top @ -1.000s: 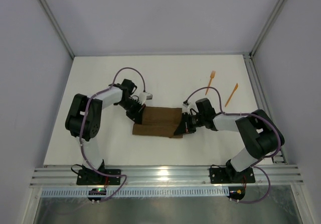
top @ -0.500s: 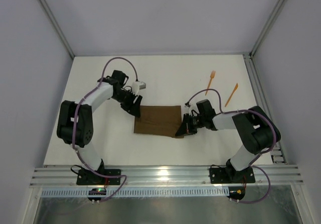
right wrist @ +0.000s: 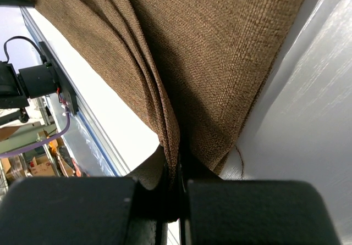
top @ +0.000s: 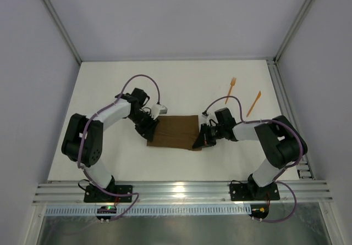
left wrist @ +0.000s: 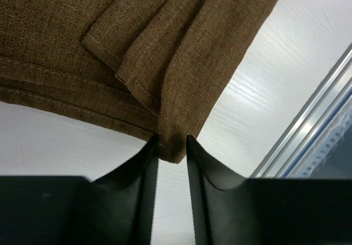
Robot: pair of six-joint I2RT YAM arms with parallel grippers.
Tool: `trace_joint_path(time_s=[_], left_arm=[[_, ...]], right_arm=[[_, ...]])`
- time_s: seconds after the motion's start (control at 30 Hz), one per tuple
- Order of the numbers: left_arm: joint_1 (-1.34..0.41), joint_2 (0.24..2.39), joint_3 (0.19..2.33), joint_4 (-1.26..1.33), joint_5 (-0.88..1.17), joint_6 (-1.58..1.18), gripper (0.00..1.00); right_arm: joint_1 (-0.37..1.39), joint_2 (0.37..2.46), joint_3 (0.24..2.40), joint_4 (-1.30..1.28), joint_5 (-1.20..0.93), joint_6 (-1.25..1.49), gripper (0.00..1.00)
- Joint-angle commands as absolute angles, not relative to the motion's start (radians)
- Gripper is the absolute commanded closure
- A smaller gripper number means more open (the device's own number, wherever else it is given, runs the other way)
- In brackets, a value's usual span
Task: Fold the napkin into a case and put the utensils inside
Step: Fold the lower triangle-folded napkin at the center of the board.
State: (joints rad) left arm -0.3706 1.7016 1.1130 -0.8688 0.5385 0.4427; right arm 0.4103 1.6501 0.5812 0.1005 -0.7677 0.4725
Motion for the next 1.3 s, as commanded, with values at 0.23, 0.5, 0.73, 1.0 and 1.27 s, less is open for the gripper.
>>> trace_joint_path(time_s=[0.23, 0.5, 0.73, 1.0, 1.27], left_arm=[[-0.373, 1.674, 1.108, -0.698, 0.515, 0.356, 1.00], [-0.362, 1.712, 1.045, -0.618, 0.442, 0.330, 1.00], [-0.364, 1.709, 1.046, -0.680, 0.426, 0.353, 1.00], [-0.362, 1.695, 1.026, -0.664, 0.425, 0.338, 1.00], [-0.362, 1.689, 1.031, -0.664, 0.448, 0.330, 1.00]], right_arm=[[0.408, 1.680, 0.661, -0.009, -0.755, 0.379, 0.97], [0.408, 1.680, 0.715, -0.104, -0.752, 0.325, 0.74], [0.407, 1.592, 0.817, -0.250, -0.660, 0.265, 0.43], [0.407, 1.543, 0.888, -0.330, -0.508, 0.207, 0.36], [0.420, 1.508, 0.864, -0.345, -0.476, 0.175, 0.40]])
